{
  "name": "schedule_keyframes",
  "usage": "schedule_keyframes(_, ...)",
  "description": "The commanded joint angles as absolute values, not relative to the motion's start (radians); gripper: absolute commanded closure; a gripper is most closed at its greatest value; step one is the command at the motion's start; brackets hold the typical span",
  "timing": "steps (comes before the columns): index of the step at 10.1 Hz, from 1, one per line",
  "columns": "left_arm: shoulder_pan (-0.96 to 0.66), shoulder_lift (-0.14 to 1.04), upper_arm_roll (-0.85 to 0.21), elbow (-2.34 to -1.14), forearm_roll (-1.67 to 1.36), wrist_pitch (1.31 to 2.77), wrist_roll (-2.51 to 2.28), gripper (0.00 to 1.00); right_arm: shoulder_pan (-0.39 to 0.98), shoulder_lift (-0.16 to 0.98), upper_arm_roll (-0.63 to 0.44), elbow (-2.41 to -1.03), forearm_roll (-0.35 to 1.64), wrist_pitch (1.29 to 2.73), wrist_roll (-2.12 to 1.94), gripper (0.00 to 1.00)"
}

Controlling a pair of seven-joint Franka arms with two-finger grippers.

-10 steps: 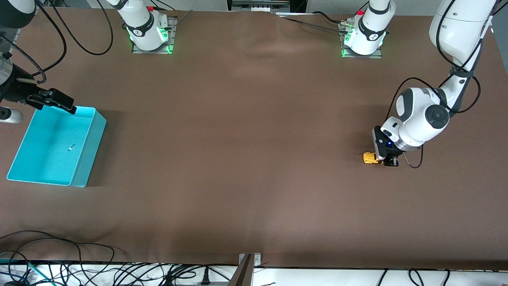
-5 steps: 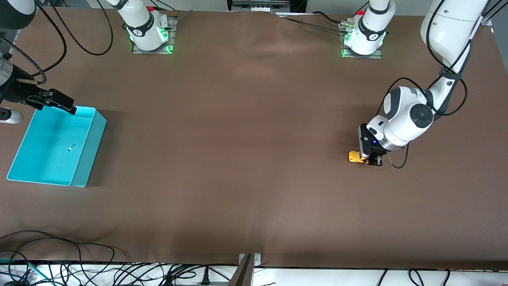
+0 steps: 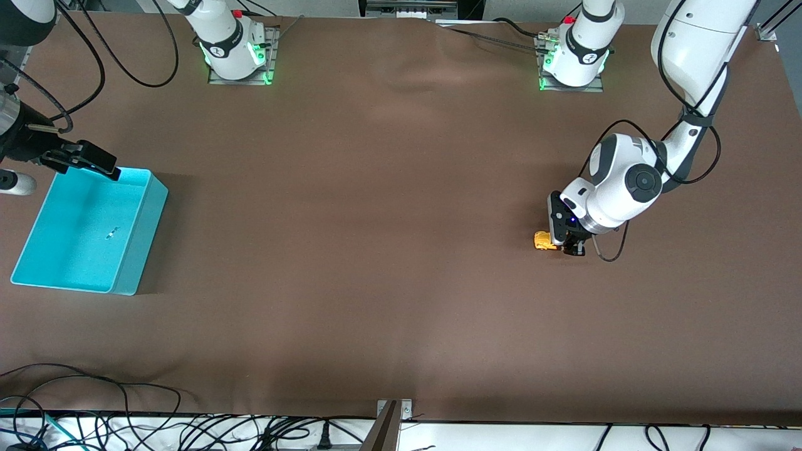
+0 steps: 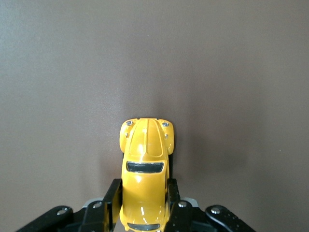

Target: Wind up and store yellow beetle car

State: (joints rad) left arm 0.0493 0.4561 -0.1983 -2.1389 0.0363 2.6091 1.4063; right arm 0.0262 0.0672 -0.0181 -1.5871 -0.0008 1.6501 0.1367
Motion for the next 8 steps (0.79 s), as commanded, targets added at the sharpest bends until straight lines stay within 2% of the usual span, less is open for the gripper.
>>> schedule_keyframes(1,0.081,0.486,-0.180,-2.134,0.131,2.583,1.394,1.00,0.021,0.078,-0.018,-1.560,0.009,1.635,0.135,0.00)
schedule_keyframes(6,0.299,0.529,-0.175,-2.114,0.241,2.583,1.483,1.00,0.018,0.081,-0.020,-1.560,0.008,1.635,0.133,0.00)
schedule_keyframes(8,0.383,0.578,-0.175,-2.054,0.261,2.583,1.572,1.00,0.017,0.083,-0.020,-1.560,0.006,1.637,0.135,0.00)
